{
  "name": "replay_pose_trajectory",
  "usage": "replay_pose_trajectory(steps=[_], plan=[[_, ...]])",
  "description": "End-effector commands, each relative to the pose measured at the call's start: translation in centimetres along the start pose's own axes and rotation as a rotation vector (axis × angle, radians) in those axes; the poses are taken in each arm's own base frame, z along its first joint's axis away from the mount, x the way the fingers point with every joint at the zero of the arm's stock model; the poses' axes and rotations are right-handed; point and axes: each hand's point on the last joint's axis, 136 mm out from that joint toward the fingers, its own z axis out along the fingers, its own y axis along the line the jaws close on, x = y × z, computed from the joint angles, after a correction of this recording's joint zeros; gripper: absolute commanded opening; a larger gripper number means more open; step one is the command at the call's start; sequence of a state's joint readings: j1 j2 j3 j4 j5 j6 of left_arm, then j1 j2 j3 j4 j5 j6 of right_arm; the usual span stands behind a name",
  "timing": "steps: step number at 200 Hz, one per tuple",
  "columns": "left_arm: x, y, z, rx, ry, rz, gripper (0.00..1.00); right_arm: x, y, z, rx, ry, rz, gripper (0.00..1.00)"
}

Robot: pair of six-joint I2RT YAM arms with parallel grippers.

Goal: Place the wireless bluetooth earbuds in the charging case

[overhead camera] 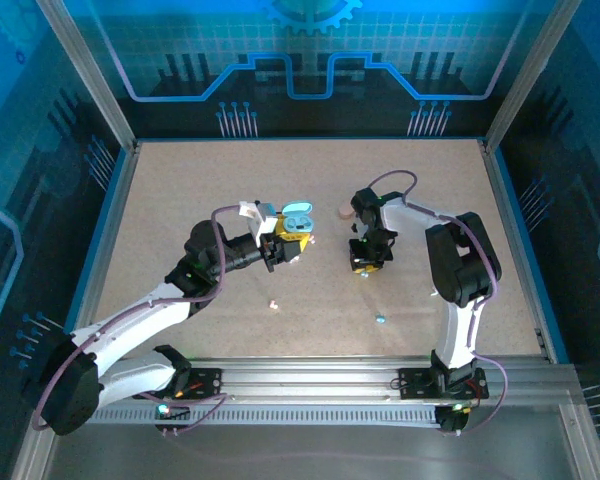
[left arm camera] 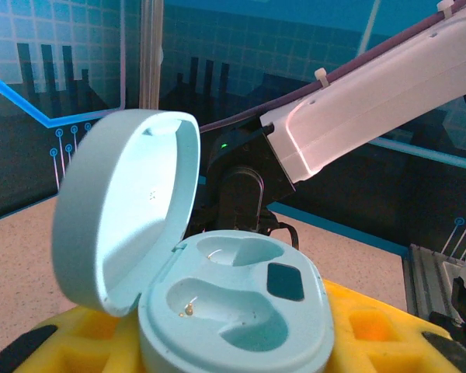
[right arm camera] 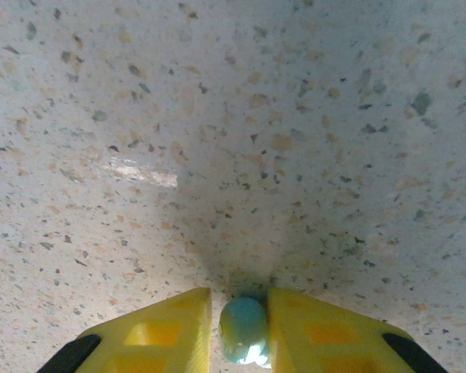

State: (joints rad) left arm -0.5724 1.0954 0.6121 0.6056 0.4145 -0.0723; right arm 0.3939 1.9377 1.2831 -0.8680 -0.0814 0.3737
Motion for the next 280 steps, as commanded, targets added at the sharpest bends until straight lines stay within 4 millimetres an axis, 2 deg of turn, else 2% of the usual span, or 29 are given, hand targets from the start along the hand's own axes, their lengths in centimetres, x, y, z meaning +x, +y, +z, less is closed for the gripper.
replay_pose_trajectory(steps=[1,52,85,111,141,169,197,228,280], plan=[[-1.1,0.1,-0.4,-0.016,-0.031,0.027,0.32,0.5,0.1,0.4,0.023,0.032,0.003,0.24],[-1.0,0.3,-0.4,-0.022,-0.027,0.025,0.32,0.4,0.3,-0.4,0.012,0.016,-0.004,0.19],[-0.9,0.5,-0.4,-0.037,-0.027,0.028,0.32,0.0,2.4,-3.1,-0.106,-0.066,-0.024,0.18],[-0.9,1.0,-0.6,-0.057,-0.026,0.029,0.32,-0.2,5.7,-7.7,-0.362,-0.172,-0.063,0.19],[-0.9,2.4,-1.4,-0.107,-0.053,0.003,0.32,0.4,9.5,-14.8,-0.785,-0.247,-0.116,0.19],[-0.6,3.1,-1.8,-0.130,-0.061,-0.010,0.32,1.7,11.5,-20.1,-1.070,-0.231,-0.167,0.19],[-0.3,3.6,-1.9,-0.141,-0.064,-0.013,0.32,2.8,12.8,-23.6,-1.234,-0.173,-0.218,0.20],[0.1,3.5,-1.5,-0.120,-0.048,-0.002,0.32,3.5,13.4,-25.5,-1.289,-0.131,-0.235,0.21],[1.0,2.4,-0.8,-0.033,-0.016,0.050,0.32,3.5,14.2,-26.3,-1.279,-0.106,-0.205,0.21]])
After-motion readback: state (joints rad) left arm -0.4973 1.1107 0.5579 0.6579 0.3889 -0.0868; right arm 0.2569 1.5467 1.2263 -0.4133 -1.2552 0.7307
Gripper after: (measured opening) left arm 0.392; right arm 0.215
